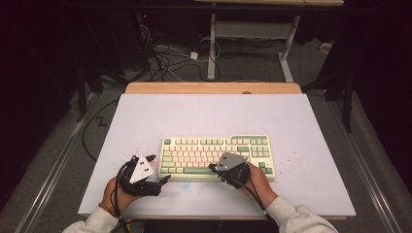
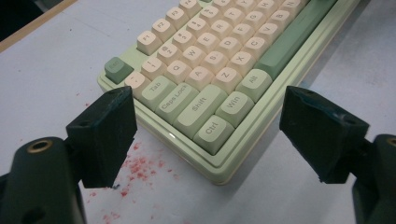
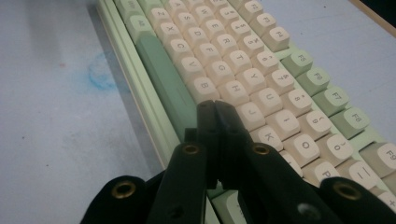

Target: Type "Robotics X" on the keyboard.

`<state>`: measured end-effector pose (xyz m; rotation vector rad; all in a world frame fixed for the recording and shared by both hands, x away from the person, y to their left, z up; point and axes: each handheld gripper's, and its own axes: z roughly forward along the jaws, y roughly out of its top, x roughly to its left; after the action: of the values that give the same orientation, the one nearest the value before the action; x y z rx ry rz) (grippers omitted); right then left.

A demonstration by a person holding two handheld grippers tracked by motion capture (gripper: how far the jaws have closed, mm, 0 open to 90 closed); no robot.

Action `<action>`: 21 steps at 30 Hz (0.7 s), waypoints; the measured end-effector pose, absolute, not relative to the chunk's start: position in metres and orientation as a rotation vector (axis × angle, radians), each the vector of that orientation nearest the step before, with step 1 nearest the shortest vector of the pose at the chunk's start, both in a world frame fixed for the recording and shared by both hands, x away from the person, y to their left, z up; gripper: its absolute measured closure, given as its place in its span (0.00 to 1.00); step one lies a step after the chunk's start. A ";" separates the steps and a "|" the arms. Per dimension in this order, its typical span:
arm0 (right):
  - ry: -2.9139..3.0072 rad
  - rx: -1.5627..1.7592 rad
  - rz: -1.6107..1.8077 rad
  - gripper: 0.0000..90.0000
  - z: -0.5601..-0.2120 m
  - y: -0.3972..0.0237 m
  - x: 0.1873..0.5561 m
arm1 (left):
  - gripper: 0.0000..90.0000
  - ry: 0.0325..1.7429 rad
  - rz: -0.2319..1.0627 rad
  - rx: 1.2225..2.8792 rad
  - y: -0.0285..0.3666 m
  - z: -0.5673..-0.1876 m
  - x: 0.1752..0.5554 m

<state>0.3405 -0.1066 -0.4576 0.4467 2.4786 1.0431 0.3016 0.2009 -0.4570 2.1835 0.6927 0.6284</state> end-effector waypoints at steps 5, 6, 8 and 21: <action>2.467 0.445 1.060 1.00 -0.454 -0.100 0.340 | 0.20 0.696 0.630 2.180 0.202 -0.457 0.302; 2.466 0.440 1.065 1.00 -0.454 -0.098 0.341 | 0.20 0.696 0.629 2.180 0.202 -0.457 0.302; 2.467 0.426 1.063 1.00 -0.453 -0.093 0.341 | 0.20 0.696 0.627 2.181 0.202 -0.457 0.302; 2.481 0.402 1.072 1.00 -0.455 -0.065 0.342 | 0.20 0.695 0.619 2.179 0.202 -0.457 0.302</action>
<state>0.3420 -0.0651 -0.4551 0.4021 2.4814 1.0720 0.3018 0.2024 -0.4572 2.1795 0.6950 0.6195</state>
